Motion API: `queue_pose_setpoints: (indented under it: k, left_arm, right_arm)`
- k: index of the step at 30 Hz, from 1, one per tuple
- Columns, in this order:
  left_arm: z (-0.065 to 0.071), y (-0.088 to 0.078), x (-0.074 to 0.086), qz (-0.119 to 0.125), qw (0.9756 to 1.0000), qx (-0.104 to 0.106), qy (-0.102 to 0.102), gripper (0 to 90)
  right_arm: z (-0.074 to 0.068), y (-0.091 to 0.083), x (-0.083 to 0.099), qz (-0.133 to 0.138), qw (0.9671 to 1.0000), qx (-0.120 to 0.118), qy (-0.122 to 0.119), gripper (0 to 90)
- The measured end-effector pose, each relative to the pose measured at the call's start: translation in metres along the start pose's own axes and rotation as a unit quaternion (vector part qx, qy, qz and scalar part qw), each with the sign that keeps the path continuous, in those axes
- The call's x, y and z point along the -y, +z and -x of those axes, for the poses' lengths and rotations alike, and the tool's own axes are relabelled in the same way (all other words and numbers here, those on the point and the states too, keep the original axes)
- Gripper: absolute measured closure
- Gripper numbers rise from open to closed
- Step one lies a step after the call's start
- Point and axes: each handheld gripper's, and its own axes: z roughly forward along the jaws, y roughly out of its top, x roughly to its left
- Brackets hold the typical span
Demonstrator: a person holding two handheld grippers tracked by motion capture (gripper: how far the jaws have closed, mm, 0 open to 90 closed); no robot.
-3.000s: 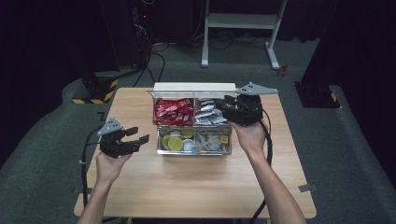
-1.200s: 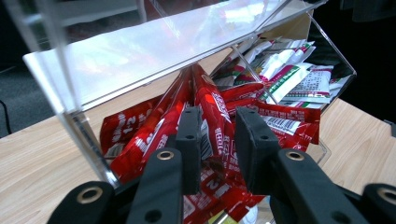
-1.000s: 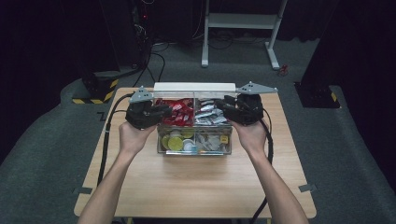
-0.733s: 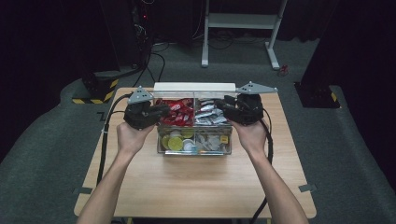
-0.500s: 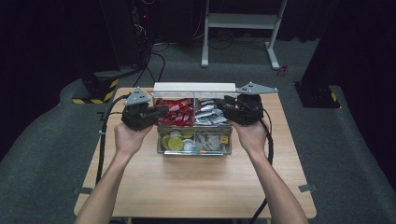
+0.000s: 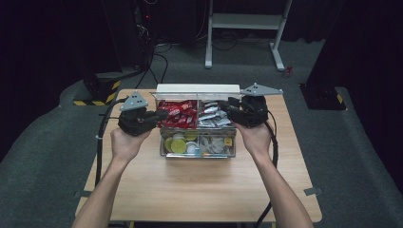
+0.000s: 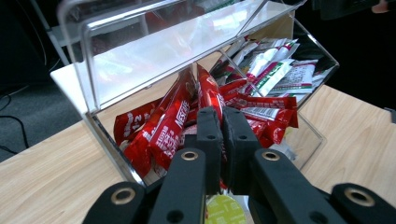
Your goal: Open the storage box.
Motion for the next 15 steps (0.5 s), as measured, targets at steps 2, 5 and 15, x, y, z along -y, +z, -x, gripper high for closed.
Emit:
queue_pose_setpoints:
  k: [2,5,15]
  left_arm:
    - [0.0,-0.003,0.001,0.002,1.0,0.001,0.0,86.6]
    - [-0.001,-0.008,0.002,0.008,0.9999,0.005,-0.003,86.7]
    - [-0.001,-0.013,0.003,0.012,0.9998,0.011,-0.008,86.8]
  right_arm:
    - [0.0,0.0,0.0,0.001,1.0,0.0,-0.001,60.6]
    - [0.0,0.0,0.0,0.001,1.0,0.0,0.001,60.6]
    - [0.0,0.0,0.0,0.001,1.0,-0.001,0.001,60.5]
